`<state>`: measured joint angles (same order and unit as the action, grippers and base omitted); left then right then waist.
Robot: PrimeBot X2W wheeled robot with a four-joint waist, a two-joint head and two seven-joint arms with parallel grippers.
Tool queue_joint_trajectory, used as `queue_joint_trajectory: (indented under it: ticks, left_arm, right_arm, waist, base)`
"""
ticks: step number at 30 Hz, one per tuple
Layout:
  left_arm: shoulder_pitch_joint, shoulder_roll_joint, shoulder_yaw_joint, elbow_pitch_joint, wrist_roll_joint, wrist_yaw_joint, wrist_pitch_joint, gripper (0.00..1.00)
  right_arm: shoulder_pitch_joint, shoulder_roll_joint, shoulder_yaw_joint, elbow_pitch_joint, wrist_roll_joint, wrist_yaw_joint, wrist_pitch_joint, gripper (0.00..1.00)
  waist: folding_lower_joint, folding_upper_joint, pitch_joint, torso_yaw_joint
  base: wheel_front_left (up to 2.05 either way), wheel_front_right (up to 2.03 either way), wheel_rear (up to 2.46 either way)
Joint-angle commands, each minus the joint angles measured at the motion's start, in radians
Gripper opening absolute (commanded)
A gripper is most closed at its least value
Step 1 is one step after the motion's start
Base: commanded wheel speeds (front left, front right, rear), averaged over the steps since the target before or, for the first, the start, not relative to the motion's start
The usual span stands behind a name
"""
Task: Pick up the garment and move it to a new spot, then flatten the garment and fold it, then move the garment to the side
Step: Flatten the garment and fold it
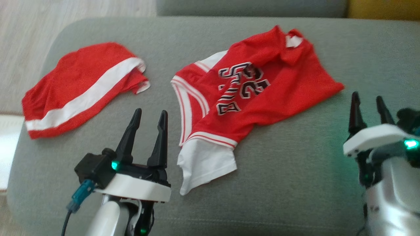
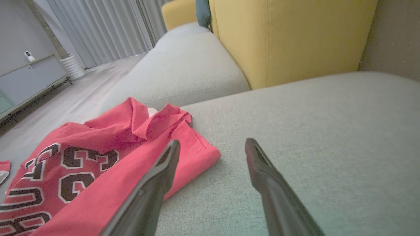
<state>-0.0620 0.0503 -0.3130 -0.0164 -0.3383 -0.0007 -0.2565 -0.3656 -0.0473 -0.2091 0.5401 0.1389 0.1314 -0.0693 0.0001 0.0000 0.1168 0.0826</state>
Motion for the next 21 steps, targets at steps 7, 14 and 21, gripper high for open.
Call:
queue_joint_trajectory:
  ticks: [7,14,21]
  left_arm:
    - [-0.079,0.000,0.030,-0.019,-0.004,-0.013,-0.005,1.00]
    - [-0.099,0.000,0.024,-0.018,-0.009,-0.016,-0.005,1.00]
    - [-0.102,0.000,0.030,-0.010,-0.005,-0.014,-0.005,1.00]
  right_arm:
    - [-0.218,-0.003,-0.137,0.209,-0.067,-0.001,0.034,1.00]
    - [-0.334,-0.003,-0.267,0.354,-0.180,-0.001,0.013,1.00]
    - [-0.400,-0.003,-0.307,0.470,-0.226,-0.001,-0.050,0.00]
  waist:
    - [-0.0001,0.0000,0.094,0.100]
    - [-0.0001,0.0000,0.122,0.125]
    - [-0.0001,0.0000,0.116,0.111]
  base:
    - [0.00,0.00,0.00]
    - [0.00,0.00,0.00]
    - [0.00,0.00,0.00]
